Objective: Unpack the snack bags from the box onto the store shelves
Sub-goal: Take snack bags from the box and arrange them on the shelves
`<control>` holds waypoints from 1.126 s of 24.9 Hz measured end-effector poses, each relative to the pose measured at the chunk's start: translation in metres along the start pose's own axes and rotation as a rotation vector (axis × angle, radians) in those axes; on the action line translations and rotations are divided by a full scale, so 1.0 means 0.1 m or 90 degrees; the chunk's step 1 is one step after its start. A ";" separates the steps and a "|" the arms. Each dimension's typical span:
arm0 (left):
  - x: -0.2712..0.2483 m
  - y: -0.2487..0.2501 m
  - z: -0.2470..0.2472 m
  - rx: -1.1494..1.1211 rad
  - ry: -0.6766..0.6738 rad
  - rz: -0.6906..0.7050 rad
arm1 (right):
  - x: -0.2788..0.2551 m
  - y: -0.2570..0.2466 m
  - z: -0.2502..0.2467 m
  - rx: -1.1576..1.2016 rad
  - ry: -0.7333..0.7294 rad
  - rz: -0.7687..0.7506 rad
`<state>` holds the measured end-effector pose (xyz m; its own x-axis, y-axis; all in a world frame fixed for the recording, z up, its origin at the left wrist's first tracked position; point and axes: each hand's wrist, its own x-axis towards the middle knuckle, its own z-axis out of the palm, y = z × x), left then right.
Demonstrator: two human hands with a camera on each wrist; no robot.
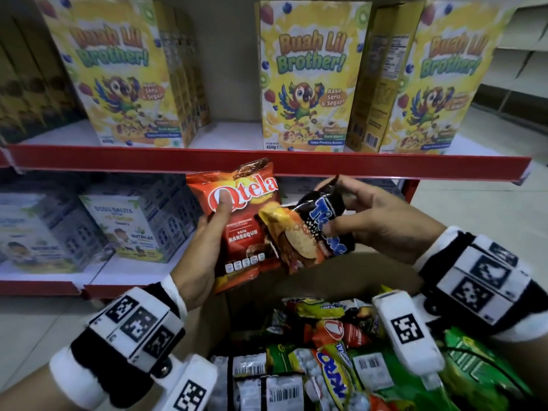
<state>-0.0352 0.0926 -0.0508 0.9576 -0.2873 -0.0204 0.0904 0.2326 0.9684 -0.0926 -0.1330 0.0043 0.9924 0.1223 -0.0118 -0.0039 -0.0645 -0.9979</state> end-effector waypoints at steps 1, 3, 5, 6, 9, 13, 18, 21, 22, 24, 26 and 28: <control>0.00 0.01 0.00 -0.009 -0.018 0.000 | -0.01 -0.03 -0.01 -0.031 -0.002 0.008; -0.04 0.01 0.03 0.021 -0.073 0.019 | -0.02 -0.05 0.02 -0.079 0.011 -0.003; -0.09 -0.01 0.07 0.061 -0.111 0.022 | 0.00 -0.04 0.08 -0.128 0.048 -0.029; -0.11 -0.03 0.09 0.080 -0.120 0.021 | 0.01 -0.03 0.11 -0.159 0.057 -0.042; -0.13 -0.08 0.10 0.095 -0.145 0.023 | 0.01 0.01 0.15 -0.191 0.051 -0.071; -0.08 -0.12 0.08 0.098 -0.182 -0.002 | 0.03 0.13 0.12 -0.193 0.094 -0.097; -0.06 -0.13 0.04 0.114 -0.177 -0.009 | 0.10 0.27 0.05 -0.146 0.114 -0.111; 0.04 -0.03 -0.10 0.072 -0.067 0.039 | 0.17 0.44 -0.11 -0.130 0.103 -0.047; 0.07 -0.01 -0.14 0.060 -0.044 0.051 | 0.19 0.55 -0.15 -0.214 0.076 -0.008; 0.09 -0.02 -0.20 0.069 -0.012 0.062 | 0.25 0.85 -0.18 -0.481 -0.015 0.059; 0.07 -0.08 -0.21 0.094 0.003 0.060 | 0.31 1.17 -0.10 -0.693 -0.121 0.134; 0.04 -0.12 -0.21 0.106 -0.004 0.055 | 0.34 1.43 0.01 -0.769 -0.219 0.226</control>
<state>-0.0265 0.1079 -0.0675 0.9581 -0.2790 0.0656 -0.0390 0.0997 0.9943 -0.0593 -0.1372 -0.1392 0.8772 0.1485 -0.4566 0.0328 -0.9673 -0.2516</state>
